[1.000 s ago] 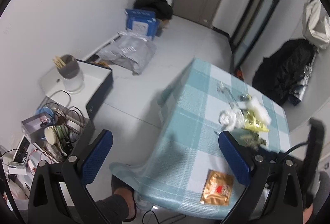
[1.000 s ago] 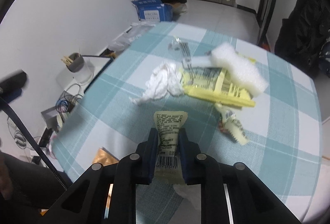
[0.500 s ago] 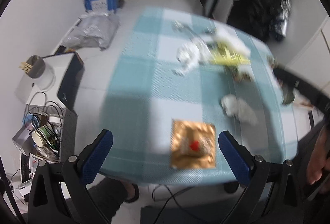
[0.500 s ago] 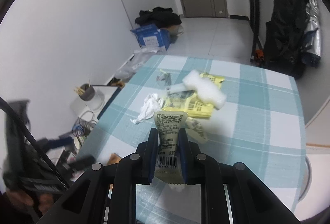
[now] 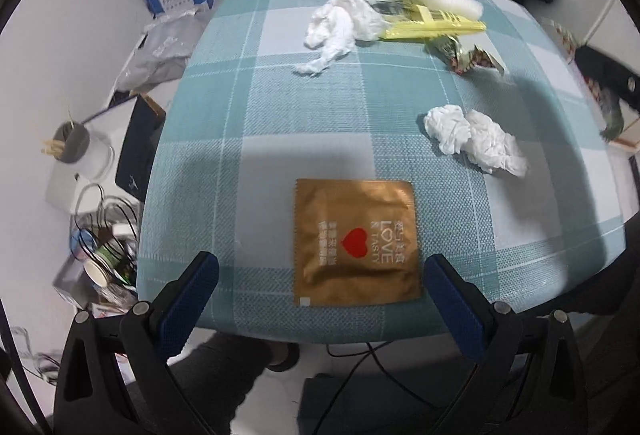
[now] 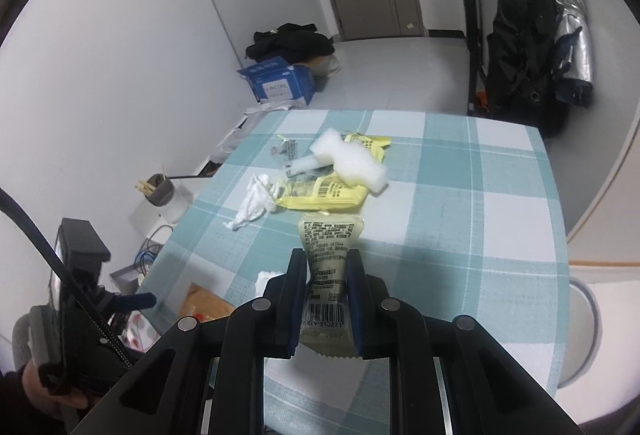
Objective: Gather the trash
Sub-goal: 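Lift the cream wrapper with the right tool while the left tool grasps the brown sachet, then carry the cream wrapper and brown sachet in both tools over the white bin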
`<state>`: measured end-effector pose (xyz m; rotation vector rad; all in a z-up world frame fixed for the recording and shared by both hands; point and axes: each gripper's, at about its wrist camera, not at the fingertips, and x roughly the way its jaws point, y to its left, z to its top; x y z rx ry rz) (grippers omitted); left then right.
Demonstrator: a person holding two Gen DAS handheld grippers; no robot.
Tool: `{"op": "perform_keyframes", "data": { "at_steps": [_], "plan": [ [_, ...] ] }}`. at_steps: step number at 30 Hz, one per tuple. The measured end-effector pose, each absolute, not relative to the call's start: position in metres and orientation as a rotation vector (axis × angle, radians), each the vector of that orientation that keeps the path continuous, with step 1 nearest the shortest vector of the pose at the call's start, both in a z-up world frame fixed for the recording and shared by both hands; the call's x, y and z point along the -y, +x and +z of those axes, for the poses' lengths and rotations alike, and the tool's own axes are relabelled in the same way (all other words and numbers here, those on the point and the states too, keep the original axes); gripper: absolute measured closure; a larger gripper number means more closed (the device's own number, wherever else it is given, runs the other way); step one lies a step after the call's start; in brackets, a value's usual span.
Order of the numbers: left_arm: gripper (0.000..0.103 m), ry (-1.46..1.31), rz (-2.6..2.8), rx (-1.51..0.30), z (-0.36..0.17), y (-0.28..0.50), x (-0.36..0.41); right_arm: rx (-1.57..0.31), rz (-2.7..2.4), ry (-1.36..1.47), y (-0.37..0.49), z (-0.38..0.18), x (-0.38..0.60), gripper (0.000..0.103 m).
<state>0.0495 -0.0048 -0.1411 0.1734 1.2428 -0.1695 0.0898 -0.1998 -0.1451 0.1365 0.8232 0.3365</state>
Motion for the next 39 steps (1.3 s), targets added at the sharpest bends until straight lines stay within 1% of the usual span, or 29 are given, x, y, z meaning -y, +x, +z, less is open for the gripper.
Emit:
{"op": "perform_keyframes", "data": {
  "at_steps": [4,7,9,10,12,13,14,16,17,18,22,30,36,39],
  "plan": [
    [0.004,0.186,-0.177,-1.249,-0.145,0.050,0.009,-0.815,0.336,0.151,0.091,-0.145,0.205,0.084],
    [0.011,0.181,-0.191,-1.236,-0.144,0.049,0.014,-0.827,0.323,0.176,0.091,-0.145,0.210,0.084],
    [0.021,0.166,-0.209,-1.235,-0.143,0.049,0.017,-0.822,0.324,0.201,0.089,-0.142,0.216,0.084],
    [0.023,0.165,-0.214,-1.232,-0.142,0.050,0.019,-0.820,0.324,0.207,0.088,-0.140,0.217,0.084],
    [0.036,0.165,-0.224,-1.223,-0.140,0.050,0.022,-0.813,0.327,0.219,0.086,-0.137,0.221,0.084],
    [0.040,0.163,-0.224,-1.220,-0.138,0.050,0.024,-0.810,0.328,0.221,0.086,-0.136,0.222,0.084],
    [0.042,0.160,-0.223,-1.219,-0.137,0.050,0.026,-0.810,0.328,0.222,0.086,-0.136,0.223,0.084],
    [0.042,0.156,-0.217,-1.223,-0.138,0.051,0.029,-0.813,0.327,0.223,0.085,-0.136,0.225,0.084],
    [0.046,0.154,-0.216,-1.223,-0.138,0.052,0.030,-0.816,0.326,0.225,0.085,-0.137,0.225,0.084],
    [0.056,0.152,-0.219,-1.218,-0.137,0.051,0.030,-0.819,0.326,0.229,0.084,-0.137,0.225,0.084],
    [0.057,0.159,-0.222,-1.208,-0.137,0.051,0.033,-0.801,0.340,0.236,0.079,-0.130,0.226,0.084],
    [0.063,0.145,-0.226,-1.206,-0.136,0.052,0.034,-0.779,0.346,0.235,0.072,-0.123,0.225,0.084],
    [0.064,0.096,-0.234,-1.220,-0.135,0.055,0.028,-0.784,0.341,0.230,0.071,-0.125,0.224,0.084],
    [0.064,0.023,-0.237,-1.231,-0.135,0.059,0.021,-0.790,0.339,0.227,0.070,-0.125,0.224,0.084]
  ]
}}
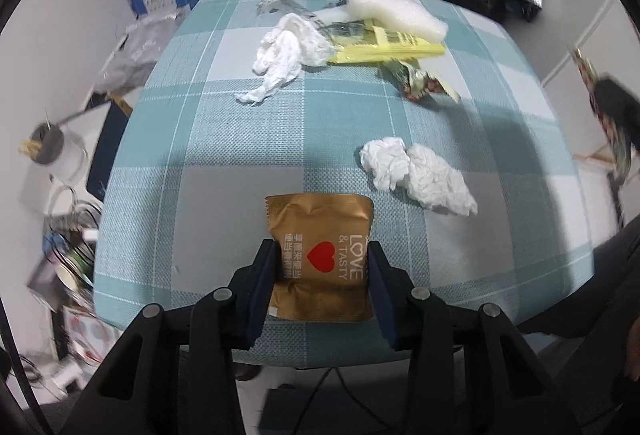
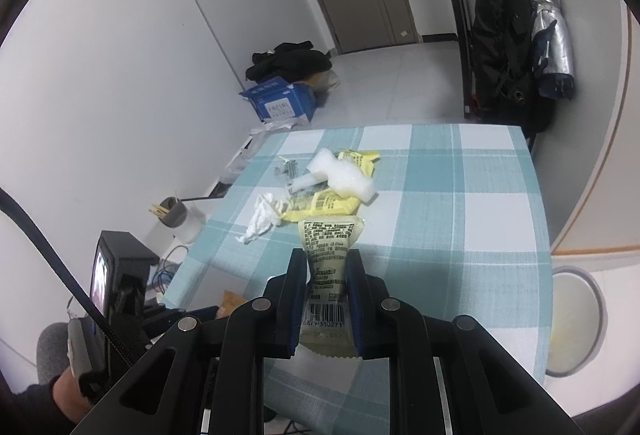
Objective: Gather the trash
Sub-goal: 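Carry the cream wrapper and brown sachet in both tools over the white bin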
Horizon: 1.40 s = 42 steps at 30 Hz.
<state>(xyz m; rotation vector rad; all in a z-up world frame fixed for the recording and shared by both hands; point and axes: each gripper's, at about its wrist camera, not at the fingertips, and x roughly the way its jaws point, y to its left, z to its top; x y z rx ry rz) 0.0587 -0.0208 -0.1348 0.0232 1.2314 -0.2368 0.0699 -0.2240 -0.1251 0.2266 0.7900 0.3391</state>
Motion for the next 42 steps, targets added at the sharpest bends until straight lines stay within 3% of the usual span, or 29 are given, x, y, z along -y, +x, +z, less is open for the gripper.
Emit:
{"op": "perform_keyframes", "data": {
  "at_steps": [25,42],
  "plan": [
    [0.064,-0.166,-0.284,-1.075,-0.090,0.065,-0.003,-0.723,0.397,0.150,0.053,-0.088,0.208,0.084],
    [0.064,-0.080,-0.467,-0.797,0.009,0.064,0.093,-0.588,0.315,0.187,0.037,-0.012,0.305,0.084]
  ]
}}
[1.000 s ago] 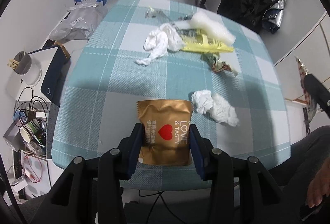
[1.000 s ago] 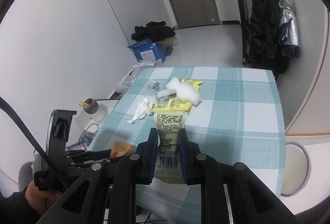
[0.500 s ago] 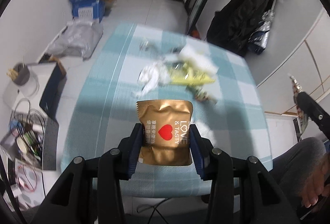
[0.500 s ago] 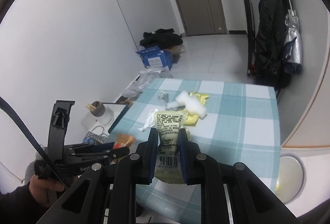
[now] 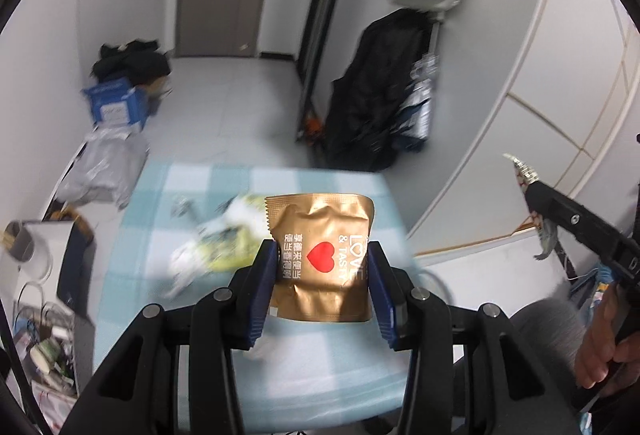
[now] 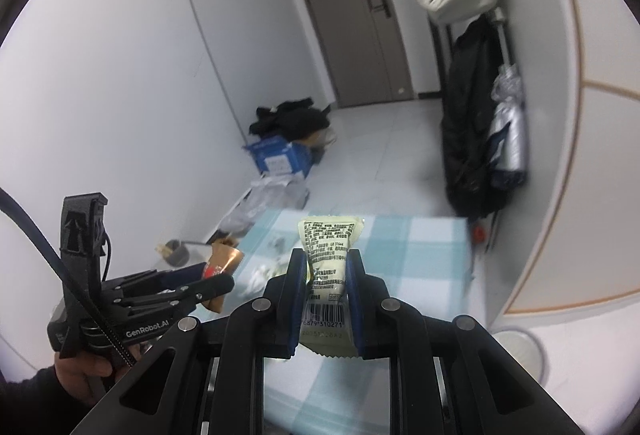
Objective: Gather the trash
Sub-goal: 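Carry the cream wrapper and brown sachet in both tools over the white bin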
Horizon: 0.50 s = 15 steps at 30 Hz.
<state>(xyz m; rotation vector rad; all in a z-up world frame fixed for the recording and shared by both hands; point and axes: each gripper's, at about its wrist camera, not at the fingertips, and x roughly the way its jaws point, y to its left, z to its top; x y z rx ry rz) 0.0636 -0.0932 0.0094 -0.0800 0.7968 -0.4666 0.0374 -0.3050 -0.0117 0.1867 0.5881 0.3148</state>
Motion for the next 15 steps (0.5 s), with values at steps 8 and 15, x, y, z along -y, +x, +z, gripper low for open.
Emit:
{"op": "perform_keyframes", "data": {
  "at_steps": [8,15],
  "plan": [
    [0.064,-0.045,-0.583,-0.752,0.030,0.067,0.149,-0.544,0.214,0.184,0.028,0.011,0.367,0.084],
    [0.064,0.003,-0.696,-0.777,0.024,0.072,0.209,-0.544,0.106,0.241,0.019,0.007,0.432,0.084]
  ]
}}
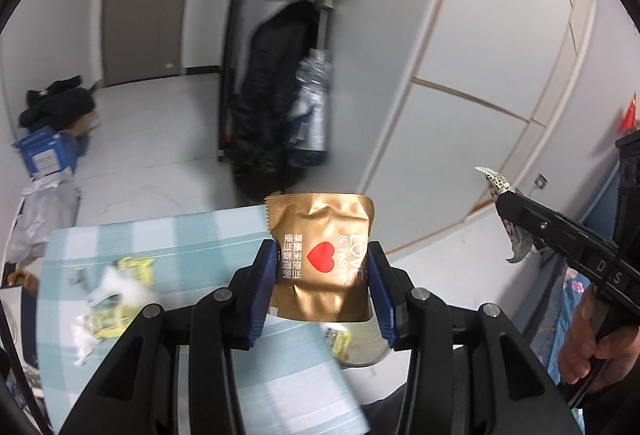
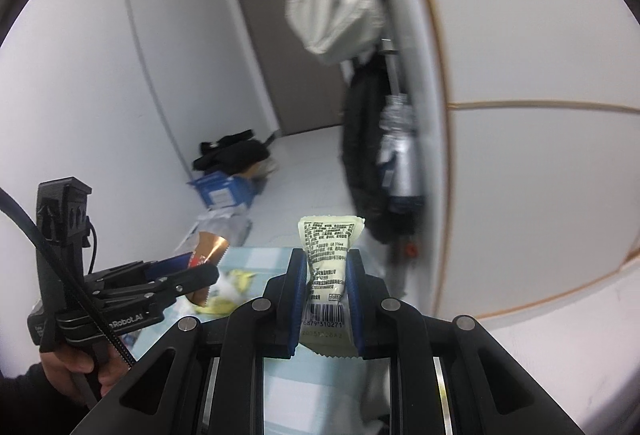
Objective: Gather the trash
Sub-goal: 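Carry the cream wrapper and brown sachet in both tools over the white bin, then open both tools to drop the wrapper and sachet into the bin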
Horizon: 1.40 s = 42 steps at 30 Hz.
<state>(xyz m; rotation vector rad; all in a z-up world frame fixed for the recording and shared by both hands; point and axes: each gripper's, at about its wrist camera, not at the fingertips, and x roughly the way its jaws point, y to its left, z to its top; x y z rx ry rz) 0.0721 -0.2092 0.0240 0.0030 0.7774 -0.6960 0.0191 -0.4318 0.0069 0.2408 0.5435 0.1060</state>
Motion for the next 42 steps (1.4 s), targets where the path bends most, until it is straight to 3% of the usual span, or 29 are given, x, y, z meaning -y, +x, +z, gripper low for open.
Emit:
{"op": "perform_keyframes", "data": {
  "at_steps": [7,17,31,42],
  "plan": [
    [0.064,0.093,-0.751,-0.842,-0.005,0.078,0.263,-0.605,0.000,0.330,0.019,-0.030,0.492,0.084],
    [0.064,0.166,-0.843,-1.094,-0.076,0.099,0.340,-0.791,-0.105,0.470,0.039,-0.127,0.556,0.084],
    [0.064,0.284,-0.820,-1.474,-0.178,0.104,0.403,-1.034,-0.061,0.632,0.084,-0.261,0.578,0.084],
    [0.062,0.297,-0.708,-1.671,-0.211,0.116,0.419,-1.152,-0.051,0.738,0.096,-0.334,0.576,0.081]
  ]
}}
